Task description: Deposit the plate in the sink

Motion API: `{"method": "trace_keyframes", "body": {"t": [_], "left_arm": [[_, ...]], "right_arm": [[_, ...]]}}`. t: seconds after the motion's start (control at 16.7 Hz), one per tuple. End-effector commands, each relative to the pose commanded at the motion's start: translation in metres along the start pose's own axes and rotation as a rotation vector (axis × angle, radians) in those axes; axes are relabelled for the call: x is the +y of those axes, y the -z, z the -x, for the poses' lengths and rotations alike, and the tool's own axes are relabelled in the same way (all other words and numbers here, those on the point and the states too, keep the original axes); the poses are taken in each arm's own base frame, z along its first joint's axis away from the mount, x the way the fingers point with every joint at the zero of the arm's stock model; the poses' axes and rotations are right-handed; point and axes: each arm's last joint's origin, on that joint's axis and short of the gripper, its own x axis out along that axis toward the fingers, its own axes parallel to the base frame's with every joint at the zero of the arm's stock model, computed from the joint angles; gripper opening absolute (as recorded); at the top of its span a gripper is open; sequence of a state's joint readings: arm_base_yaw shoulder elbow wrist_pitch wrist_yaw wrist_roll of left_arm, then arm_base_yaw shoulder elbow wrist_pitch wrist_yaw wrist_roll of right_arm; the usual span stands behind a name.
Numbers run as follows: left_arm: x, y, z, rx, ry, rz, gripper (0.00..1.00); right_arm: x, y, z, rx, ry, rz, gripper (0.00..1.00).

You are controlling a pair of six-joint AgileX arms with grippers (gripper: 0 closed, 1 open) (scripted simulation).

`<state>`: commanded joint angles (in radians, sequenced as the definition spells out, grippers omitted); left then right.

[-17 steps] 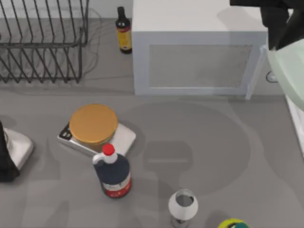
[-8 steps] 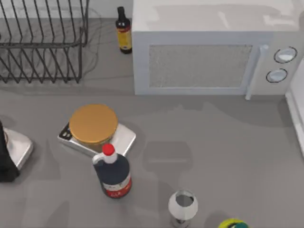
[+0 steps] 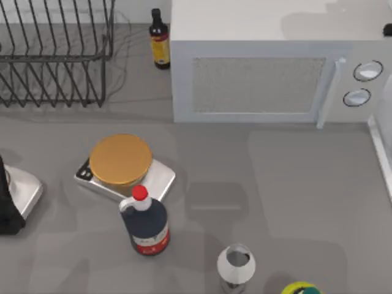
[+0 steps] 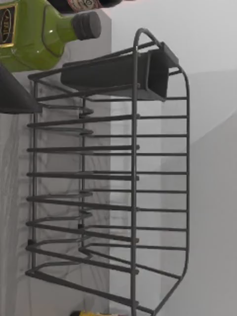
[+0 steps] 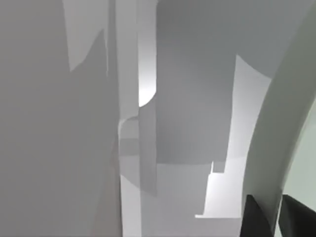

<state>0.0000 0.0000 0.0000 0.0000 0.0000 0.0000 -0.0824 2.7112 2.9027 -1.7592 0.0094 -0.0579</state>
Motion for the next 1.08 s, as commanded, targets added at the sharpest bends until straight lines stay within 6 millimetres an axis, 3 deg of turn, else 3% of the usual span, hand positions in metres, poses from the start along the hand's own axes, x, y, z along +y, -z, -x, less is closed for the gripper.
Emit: {"method": "trace_keyframes", "body": {"t": [0.24,1.02,1.08], "left_arm": [[0.0000,0.0000,0.0000,0.000,0.000,0.000,1.00],[0.0000,0.0000,0.0000,0.000,0.000,0.000,1.00],[0.0000,0.0000,0.0000,0.000,0.000,0.000,1.00]], "right_arm": [[0.0000,0.0000,0.0000,0.000,0.000,0.000,0.00],[0.0000,0.0000,0.0000,0.000,0.000,0.000,0.98],[0.0000,0.0000,0.0000,0.000,0.000,0.000,1.00]]}}
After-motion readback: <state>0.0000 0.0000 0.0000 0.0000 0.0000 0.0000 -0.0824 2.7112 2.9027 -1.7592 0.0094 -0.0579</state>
